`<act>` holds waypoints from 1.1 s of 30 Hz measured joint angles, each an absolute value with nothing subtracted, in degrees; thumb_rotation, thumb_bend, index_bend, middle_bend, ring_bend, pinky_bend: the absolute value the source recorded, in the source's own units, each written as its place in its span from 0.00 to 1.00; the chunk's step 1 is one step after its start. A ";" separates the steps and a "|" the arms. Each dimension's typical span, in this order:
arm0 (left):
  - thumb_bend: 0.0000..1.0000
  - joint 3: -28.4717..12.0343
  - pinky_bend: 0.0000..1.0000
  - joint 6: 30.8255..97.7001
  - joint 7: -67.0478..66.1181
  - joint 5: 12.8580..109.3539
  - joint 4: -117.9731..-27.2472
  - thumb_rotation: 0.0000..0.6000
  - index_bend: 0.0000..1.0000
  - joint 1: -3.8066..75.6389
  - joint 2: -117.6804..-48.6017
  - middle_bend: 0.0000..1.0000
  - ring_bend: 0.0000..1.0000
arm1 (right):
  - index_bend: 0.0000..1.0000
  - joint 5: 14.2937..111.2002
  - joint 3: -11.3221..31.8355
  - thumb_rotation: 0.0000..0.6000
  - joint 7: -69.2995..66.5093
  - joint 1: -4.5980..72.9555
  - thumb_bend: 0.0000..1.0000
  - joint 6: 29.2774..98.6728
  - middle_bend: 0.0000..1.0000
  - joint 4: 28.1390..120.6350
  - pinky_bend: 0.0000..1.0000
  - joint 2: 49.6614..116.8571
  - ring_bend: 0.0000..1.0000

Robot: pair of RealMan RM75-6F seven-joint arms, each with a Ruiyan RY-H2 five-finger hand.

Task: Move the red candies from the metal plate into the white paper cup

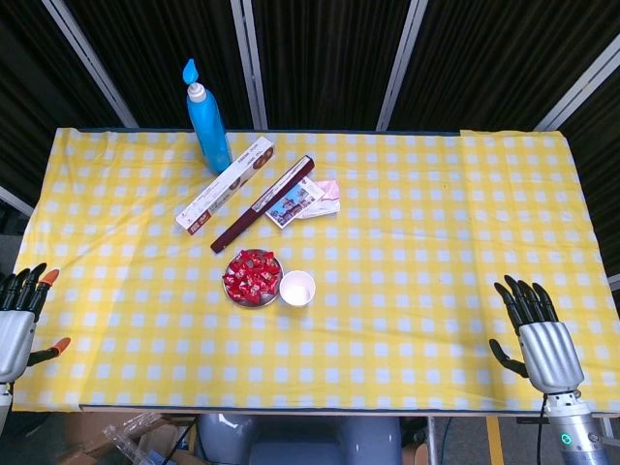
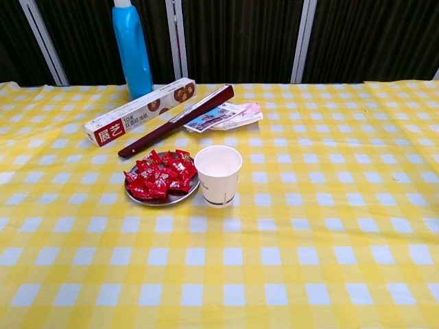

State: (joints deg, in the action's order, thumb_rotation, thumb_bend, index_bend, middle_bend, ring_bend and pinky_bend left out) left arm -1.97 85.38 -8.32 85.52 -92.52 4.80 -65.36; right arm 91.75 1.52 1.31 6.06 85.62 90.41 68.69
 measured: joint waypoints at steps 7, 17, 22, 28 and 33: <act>0.17 -2.01 0.04 85.52 -8.51 85.36 -92.57 1.00 0.00 4.70 -65.30 0.00 0.00 | 0.00 91.98 1.46 1.00 1.05 6.08 0.39 85.67 0.00 90.39 0.00 68.54 0.00; 0.17 -1.85 0.30 84.23 -9.20 85.01 -92.99 1.00 0.00 5.13 -65.18 0.04 0.11 | 0.00 91.89 1.49 1.00 1.00 6.16 0.39 85.54 0.00 90.37 0.00 68.52 0.00; 0.19 -2.20 0.78 83.42 -11.05 85.19 -94.03 1.00 0.10 6.12 -64.82 0.23 0.67 | 0.00 92.19 1.32 1.00 0.80 6.10 0.39 85.64 0.00 90.68 0.00 68.42 0.00; 0.19 -3.55 0.94 79.82 -13.66 84.15 -95.87 1.00 0.13 8.93 -64.90 0.26 0.87 | 0.00 91.79 1.23 1.00 0.06 6.21 0.39 85.07 0.00 90.88 0.00 68.24 0.00; 0.20 -5.92 0.95 73.19 -16.95 79.77 -98.62 1.00 0.13 13.34 -65.30 0.24 0.89 | 0.00 91.45 1.34 1.00 -0.84 6.35 0.39 84.67 0.00 91.42 0.00 67.80 0.00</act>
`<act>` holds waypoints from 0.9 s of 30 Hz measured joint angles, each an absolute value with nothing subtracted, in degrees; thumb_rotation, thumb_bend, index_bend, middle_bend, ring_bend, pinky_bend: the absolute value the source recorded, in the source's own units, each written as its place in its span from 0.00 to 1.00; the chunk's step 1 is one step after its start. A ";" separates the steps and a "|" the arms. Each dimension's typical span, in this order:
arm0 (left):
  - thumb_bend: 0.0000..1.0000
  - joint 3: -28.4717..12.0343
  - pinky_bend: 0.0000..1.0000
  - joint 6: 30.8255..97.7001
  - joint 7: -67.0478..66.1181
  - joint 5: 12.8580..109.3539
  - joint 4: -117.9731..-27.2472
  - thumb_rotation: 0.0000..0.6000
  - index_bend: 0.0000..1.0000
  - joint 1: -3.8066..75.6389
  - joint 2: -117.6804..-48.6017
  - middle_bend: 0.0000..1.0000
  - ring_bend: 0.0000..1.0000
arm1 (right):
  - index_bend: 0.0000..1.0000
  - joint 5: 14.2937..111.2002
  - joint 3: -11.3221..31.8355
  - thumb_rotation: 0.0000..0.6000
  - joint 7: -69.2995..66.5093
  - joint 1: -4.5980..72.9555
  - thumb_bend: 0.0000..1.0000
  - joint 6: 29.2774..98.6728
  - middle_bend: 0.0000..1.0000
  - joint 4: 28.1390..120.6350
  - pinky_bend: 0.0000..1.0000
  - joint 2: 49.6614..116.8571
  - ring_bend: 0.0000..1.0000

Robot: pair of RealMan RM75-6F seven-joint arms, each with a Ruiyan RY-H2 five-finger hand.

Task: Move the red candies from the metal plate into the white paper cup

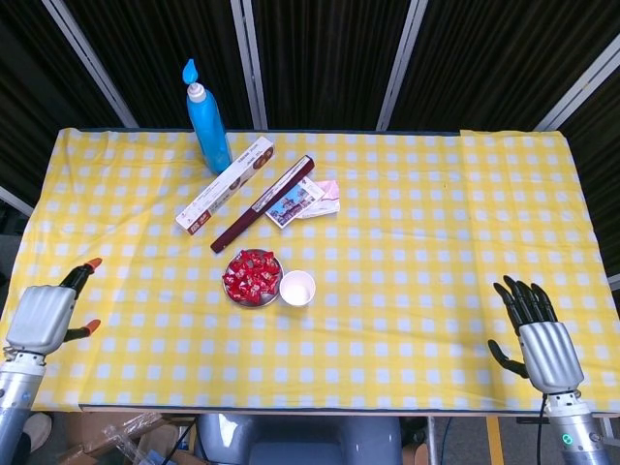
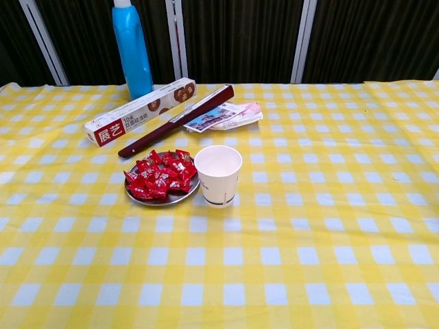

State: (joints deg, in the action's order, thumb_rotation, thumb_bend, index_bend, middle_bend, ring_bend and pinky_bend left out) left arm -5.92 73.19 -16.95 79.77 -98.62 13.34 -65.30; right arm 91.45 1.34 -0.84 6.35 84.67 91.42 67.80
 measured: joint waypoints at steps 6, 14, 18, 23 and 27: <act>0.20 -8.77 0.93 63.95 -25.25 71.58 -101.89 1.00 0.13 20.61 -66.23 0.10 0.86 | 0.00 90.88 1.28 1.00 -1.77 6.46 0.39 83.96 0.00 92.07 0.00 67.34 0.00; 0.21 -11.20 0.91 54.41 -37.22 58.04 -102.84 1.00 0.12 31.47 -70.15 0.03 0.83 | 0.00 90.40 1.25 1.00 -4.01 6.69 0.39 83.09 0.00 92.96 0.00 66.51 0.00; 0.24 -11.41 0.91 52.56 -42.47 51.74 -101.73 1.00 0.12 36.58 -73.98 0.05 0.84 | 0.00 90.31 1.23 1.00 -5.01 6.80 0.39 82.84 0.00 93.36 0.00 66.09 0.00; 0.24 -11.26 0.91 51.93 -47.68 45.42 -99.18 1.00 0.12 42.45 -79.35 0.07 0.84 | 0.00 90.17 1.28 1.00 -6.11 6.92 0.39 82.60 0.00 93.72 0.00 65.62 0.00; 0.24 -11.18 0.91 52.05 -50.08 41.56 -96.68 1.00 0.10 46.13 -82.76 0.05 0.84 | 0.00 90.13 1.25 1.00 -6.51 6.99 0.39 82.41 0.00 93.93 0.00 65.43 0.00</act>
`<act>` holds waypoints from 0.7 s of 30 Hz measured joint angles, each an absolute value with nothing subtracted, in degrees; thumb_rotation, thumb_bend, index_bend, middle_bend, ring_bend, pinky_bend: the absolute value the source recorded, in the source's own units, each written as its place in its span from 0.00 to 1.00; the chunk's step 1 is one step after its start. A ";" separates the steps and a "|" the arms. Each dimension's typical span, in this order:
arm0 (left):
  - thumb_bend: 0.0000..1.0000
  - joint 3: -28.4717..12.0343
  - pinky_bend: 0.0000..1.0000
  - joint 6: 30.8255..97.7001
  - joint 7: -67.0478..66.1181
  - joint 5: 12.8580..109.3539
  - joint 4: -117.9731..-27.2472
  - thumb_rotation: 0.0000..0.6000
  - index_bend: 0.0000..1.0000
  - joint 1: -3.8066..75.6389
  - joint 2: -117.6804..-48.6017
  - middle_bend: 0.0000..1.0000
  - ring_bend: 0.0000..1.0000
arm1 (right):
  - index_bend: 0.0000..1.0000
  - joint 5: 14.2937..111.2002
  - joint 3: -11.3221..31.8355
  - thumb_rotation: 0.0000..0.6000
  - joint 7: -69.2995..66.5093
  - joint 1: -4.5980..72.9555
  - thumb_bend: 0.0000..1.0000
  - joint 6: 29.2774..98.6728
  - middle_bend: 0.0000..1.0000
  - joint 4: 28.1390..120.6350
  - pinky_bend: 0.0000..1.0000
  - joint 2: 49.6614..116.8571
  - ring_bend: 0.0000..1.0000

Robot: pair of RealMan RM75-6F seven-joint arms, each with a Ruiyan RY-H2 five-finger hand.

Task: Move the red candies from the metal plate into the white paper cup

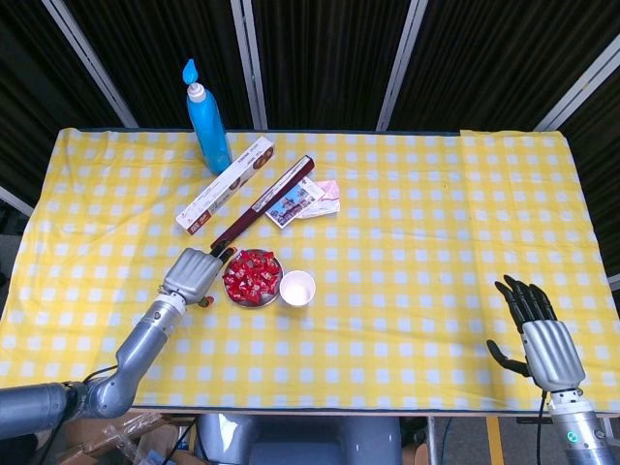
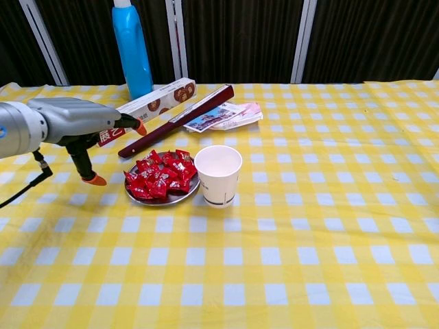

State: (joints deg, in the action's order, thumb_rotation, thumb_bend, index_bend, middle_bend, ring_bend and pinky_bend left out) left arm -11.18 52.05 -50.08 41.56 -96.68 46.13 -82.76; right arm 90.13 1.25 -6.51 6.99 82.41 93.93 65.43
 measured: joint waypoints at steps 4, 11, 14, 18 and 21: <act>0.24 -10.98 0.91 51.97 -51.78 37.96 -94.31 1.00 0.08 49.28 -85.50 0.03 0.84 | 0.00 90.27 1.18 1.00 -6.82 7.01 0.39 82.41 0.00 94.13 0.00 65.29 0.00; 0.24 -10.02 0.91 51.62 -53.92 32.39 -90.42 1.00 0.07 54.23 -89.91 0.04 0.84 | 0.00 90.39 1.10 1.00 -7.30 7.01 0.39 82.40 0.00 94.37 0.00 65.09 0.00; 0.24 -9.50 0.91 51.65 -54.29 30.89 -89.37 1.00 0.08 55.65 -91.00 0.05 0.84 | 0.00 90.43 1.09 1.00 -7.51 7.04 0.39 82.38 0.00 94.42 0.00 65.04 0.00; 0.24 -8.95 0.91 51.96 -54.34 29.55 -88.39 1.00 0.10 56.94 -92.02 0.06 0.84 | 0.00 90.52 1.07 1.00 -7.70 7.06 0.39 82.40 0.00 94.51 0.00 64.96 0.00; 0.24 -8.60 0.91 52.09 -54.15 28.92 -87.80 1.00 0.12 57.60 -92.52 0.08 0.84 | 0.00 90.53 1.05 1.00 -7.76 7.05 0.39 82.40 0.00 94.55 0.00 64.94 0.00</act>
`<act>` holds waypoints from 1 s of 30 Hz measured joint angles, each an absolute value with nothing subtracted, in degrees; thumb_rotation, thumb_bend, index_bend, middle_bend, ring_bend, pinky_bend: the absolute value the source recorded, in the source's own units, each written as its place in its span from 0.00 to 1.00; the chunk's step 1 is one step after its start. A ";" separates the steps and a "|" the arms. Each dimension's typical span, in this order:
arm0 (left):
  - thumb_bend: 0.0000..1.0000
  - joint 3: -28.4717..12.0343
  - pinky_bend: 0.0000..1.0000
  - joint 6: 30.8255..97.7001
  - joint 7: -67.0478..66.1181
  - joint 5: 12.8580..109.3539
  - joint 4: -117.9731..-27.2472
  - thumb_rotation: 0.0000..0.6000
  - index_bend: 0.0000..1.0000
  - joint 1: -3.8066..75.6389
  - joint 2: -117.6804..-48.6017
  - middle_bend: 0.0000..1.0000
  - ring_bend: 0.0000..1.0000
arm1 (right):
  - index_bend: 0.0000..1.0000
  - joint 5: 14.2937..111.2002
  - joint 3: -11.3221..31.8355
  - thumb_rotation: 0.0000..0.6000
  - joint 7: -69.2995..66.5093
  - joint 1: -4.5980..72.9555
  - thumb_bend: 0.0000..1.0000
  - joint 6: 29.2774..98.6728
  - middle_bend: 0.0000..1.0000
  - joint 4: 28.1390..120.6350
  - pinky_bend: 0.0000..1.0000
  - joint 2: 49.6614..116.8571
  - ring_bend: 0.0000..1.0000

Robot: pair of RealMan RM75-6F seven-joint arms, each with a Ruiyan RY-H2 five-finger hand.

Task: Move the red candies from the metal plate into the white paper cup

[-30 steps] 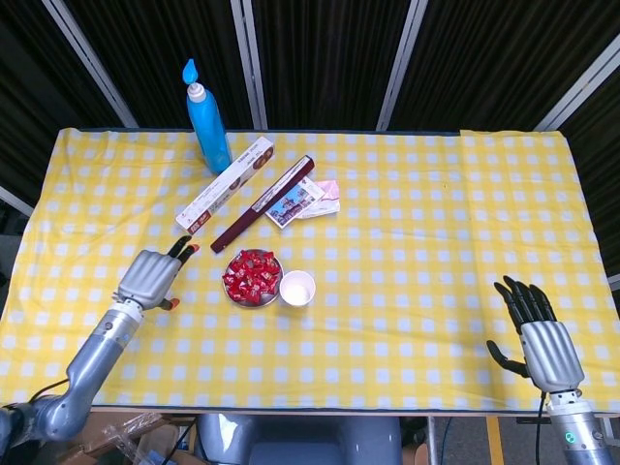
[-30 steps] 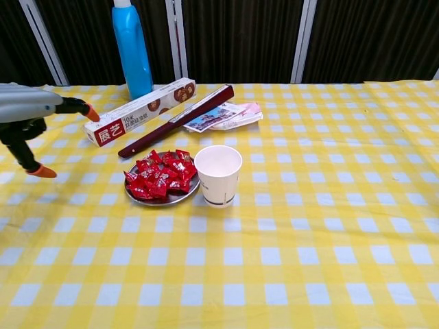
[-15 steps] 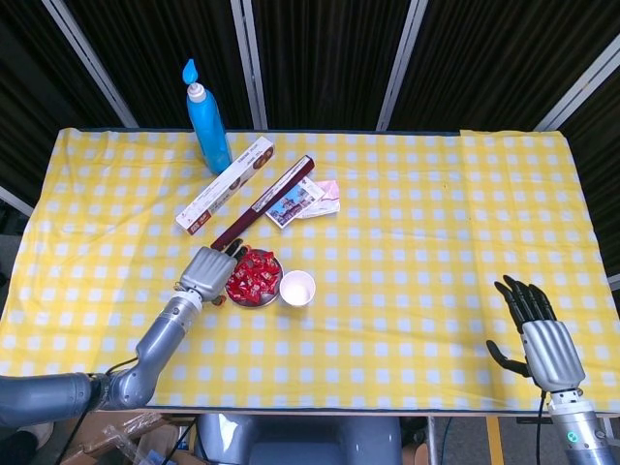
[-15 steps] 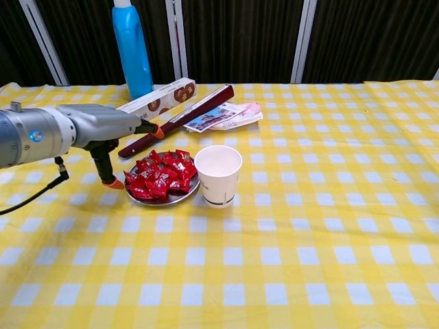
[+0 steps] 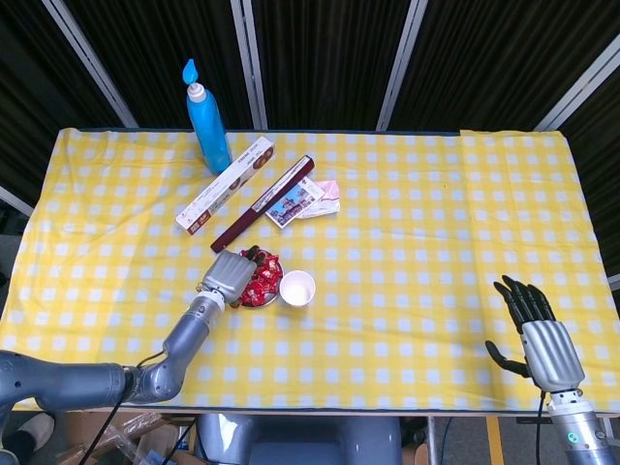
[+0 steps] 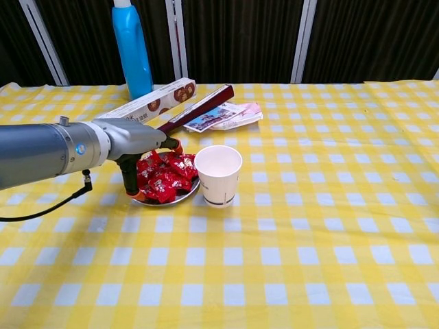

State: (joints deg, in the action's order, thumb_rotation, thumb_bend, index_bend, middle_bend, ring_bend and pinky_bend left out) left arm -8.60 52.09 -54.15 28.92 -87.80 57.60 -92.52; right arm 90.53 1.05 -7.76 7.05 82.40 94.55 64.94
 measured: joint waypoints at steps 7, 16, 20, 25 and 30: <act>0.26 -7.56 0.92 52.46 -53.46 28.19 -87.47 1.00 0.19 58.63 -93.02 0.17 0.85 | 0.00 90.57 1.01 1.00 -7.81 7.05 0.39 82.42 0.00 94.60 0.00 64.92 0.00; 0.26 -5.92 0.92 53.09 -52.80 27.57 -88.01 1.00 0.24 59.40 -92.50 0.22 0.85 | 0.00 90.66 0.94 1.00 -7.62 7.03 0.39 82.44 0.00 94.69 0.00 65.00 0.00; 0.26 -5.63 0.92 53.19 -52.57 27.41 -87.64 1.00 0.25 59.92 -92.73 0.24 0.85 | 0.00 90.54 1.00 1.00 -7.63 7.04 0.39 82.42 0.00 94.76 0.00 64.98 0.00; 0.27 -5.22 0.92 53.17 -52.61 27.03 -86.63 1.00 0.29 60.55 -93.26 0.28 0.85 | 0.00 90.54 0.98 1.00 -7.74 7.04 0.39 82.41 0.00 94.77 0.00 64.99 0.00; 0.33 -4.90 0.92 52.99 -52.78 26.57 -85.11 1.00 0.34 61.32 -94.03 0.36 0.85 | 0.00 90.49 1.00 1.00 -7.90 7.02 0.39 82.44 0.00 94.85 0.00 64.91 0.00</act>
